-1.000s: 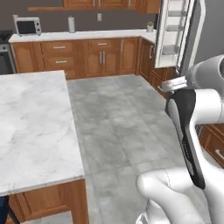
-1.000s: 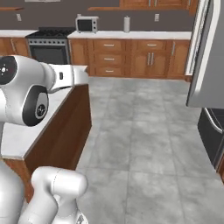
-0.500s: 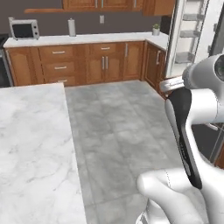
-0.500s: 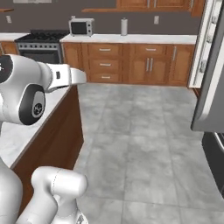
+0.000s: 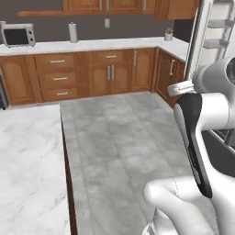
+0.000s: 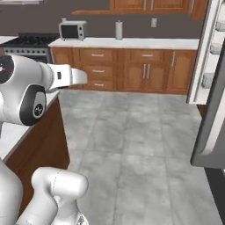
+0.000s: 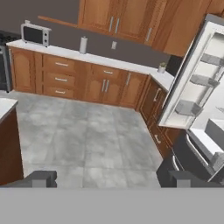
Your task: There is a bowl on the dining counter. Grab a lemon wedge from the fridge and place it in the bowl. Then get the liquor bottle and glass cup from the cabinet and place them next to the bowl.
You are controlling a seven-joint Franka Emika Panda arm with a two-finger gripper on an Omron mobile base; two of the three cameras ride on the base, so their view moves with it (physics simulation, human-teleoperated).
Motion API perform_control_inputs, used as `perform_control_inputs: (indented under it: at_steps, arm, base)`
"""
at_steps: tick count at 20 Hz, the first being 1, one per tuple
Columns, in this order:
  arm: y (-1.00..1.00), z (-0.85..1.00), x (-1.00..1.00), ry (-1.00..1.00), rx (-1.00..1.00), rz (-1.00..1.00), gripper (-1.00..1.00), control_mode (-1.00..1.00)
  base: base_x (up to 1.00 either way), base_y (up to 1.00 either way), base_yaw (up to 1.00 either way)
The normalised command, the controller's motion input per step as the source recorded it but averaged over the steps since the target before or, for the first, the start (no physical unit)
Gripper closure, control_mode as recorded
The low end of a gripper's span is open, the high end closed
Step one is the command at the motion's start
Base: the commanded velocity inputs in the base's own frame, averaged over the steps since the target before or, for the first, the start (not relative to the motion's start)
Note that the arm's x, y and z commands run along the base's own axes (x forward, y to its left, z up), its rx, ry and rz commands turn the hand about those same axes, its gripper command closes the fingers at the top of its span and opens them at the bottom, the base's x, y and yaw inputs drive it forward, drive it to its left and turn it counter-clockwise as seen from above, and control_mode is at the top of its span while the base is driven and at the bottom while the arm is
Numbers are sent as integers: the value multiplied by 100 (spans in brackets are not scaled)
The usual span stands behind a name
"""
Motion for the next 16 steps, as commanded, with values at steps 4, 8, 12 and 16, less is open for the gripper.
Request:
perform_control_inputs:
  at_steps: [4, 8, 12, 16]
  arm:
    - [0, 0, 0, 0, 0, 0, -100, 100]
    - [0, 0, 0, 0, 0, 0, -100, 100]
    - [0, 0, 0, 0, 0, 0, -100, 100]
    - [0, 0, 0, 0, 0, 0, -100, 100]
  base:
    - [100, -23, 0]
    - [100, -13, 0]
    - [100, -7, 0]
    - [100, -12, -2]
